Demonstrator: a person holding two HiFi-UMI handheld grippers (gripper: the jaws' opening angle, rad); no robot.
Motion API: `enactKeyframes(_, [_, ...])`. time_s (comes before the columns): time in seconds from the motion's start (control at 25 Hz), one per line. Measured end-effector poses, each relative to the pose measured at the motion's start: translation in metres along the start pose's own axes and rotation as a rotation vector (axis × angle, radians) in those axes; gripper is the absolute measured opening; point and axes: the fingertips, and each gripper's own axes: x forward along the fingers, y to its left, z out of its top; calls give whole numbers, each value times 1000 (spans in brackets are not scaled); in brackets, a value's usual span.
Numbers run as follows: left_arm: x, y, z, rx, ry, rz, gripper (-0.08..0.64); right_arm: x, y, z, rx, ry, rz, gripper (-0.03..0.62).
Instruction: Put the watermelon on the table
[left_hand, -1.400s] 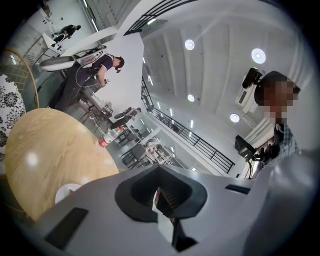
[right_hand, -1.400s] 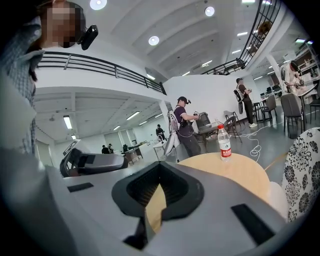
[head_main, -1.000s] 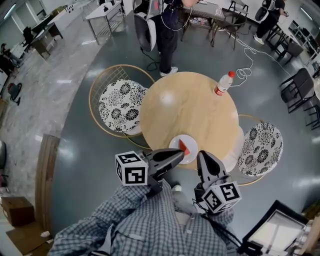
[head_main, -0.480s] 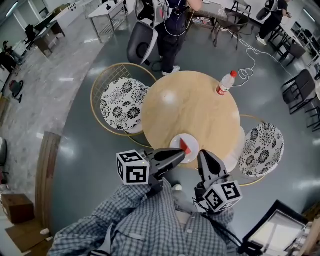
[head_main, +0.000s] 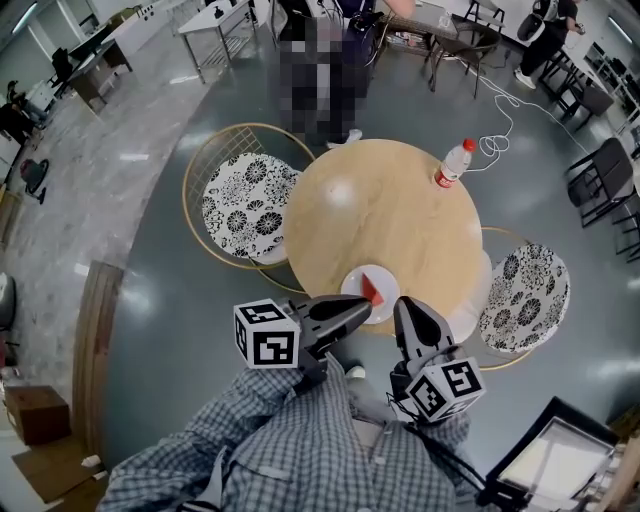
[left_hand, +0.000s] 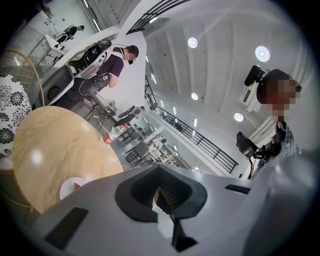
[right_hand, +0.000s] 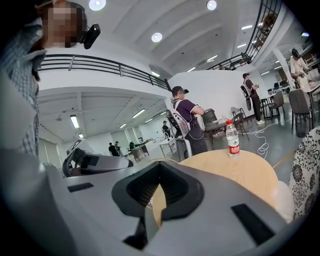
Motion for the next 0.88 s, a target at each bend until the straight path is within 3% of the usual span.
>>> enactKeyframes(0.88, [1, 0, -1, -3, 5, -6, 6, 1, 0, -2, -5, 7, 0, 6])
